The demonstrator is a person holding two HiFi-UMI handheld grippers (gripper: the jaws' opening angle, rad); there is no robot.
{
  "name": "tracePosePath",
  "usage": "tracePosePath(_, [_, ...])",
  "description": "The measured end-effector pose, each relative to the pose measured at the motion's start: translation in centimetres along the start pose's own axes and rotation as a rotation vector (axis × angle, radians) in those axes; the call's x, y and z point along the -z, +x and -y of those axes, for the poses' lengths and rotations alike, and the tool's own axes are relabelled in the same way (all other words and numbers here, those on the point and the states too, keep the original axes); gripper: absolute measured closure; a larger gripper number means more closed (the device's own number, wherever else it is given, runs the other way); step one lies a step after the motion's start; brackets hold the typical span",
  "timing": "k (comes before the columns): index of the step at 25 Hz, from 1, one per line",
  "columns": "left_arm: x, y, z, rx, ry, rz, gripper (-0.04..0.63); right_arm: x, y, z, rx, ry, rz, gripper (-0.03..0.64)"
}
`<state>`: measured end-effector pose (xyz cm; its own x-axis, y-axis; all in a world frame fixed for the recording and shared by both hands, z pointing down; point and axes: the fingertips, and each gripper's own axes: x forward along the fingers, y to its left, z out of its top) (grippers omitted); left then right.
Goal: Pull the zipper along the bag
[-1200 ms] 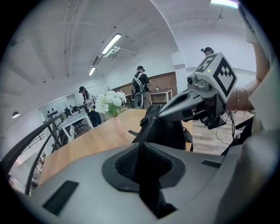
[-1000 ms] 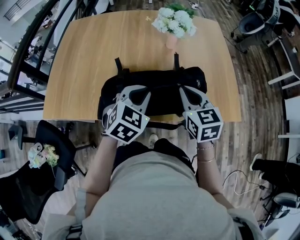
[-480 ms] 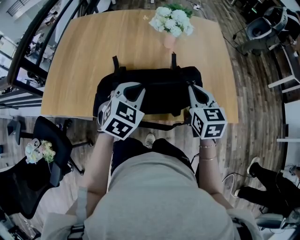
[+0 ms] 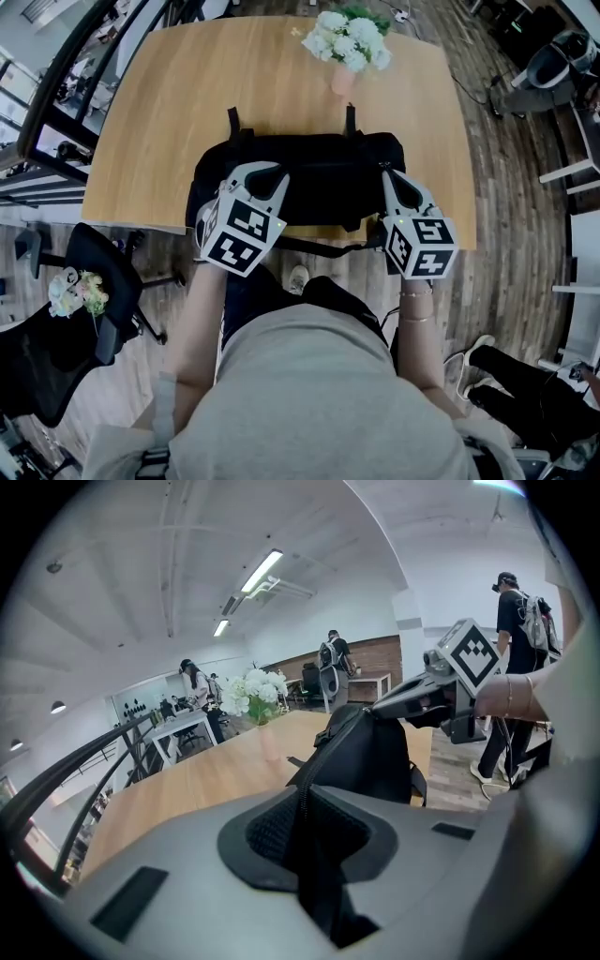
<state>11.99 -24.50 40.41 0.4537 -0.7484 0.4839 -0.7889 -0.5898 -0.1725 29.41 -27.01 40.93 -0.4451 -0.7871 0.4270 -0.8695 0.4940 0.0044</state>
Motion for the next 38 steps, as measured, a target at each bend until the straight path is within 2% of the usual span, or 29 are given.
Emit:
tracePosePath(4, [0.2, -0.5, -0.1, -0.032, -0.011, -0.005, 0.542, -0.7, -0.4, -0.6, -0.023, 0.021, 0.056, 0.604])
tracePosePath(9, [1.0, -1.3, -0.3, -0.053, -0.076, 0.002, 0.503, -1.3, -0.7, -1.5, -0.039, 0.018, 0.069, 0.595])
tracePosePath(12, [0.9, -2.2, -0.9, -0.087, -0.118, 0.017, 0.477, -2.4, -1.1, -2.9, -0.078, -0.005, 0.081, 0.547])
tracePosePath(18, [0.3, -4.5, -2.6, -0.184, -0.295, 0.12, 0.479, -4.2, -1.6, -6.2, -0.172, -0.026, 0.118, 0.531])
tracePosePath(22, [-0.4, -5.8, -2.8, -0.175, -0.419, 0.193, 0.479, -4.8, -1.8, -9.1, -0.259, -0.024, 0.125, 0.499])
tracePosePath(25, [-0.6, -6.0, -2.1, -0.137, -0.495, 0.226, 0.479, -4.9, -1.9, -11.0, -0.306, -0.025, 0.131, 0.489])
tracePosePath(31, [-0.4, -5.7, 0.3, -0.077, -0.513, 0.214, 0.484, -4.5, -1.9, -13.7, -0.39, -0.014, 0.125, 0.502])
tracePosePath(38, [0.3, -6.3, 0.9, -0.075, -0.53, 0.208, 0.523, -3.2, -2.3, -16.7, -0.449, 0.004, 0.093, 0.528])
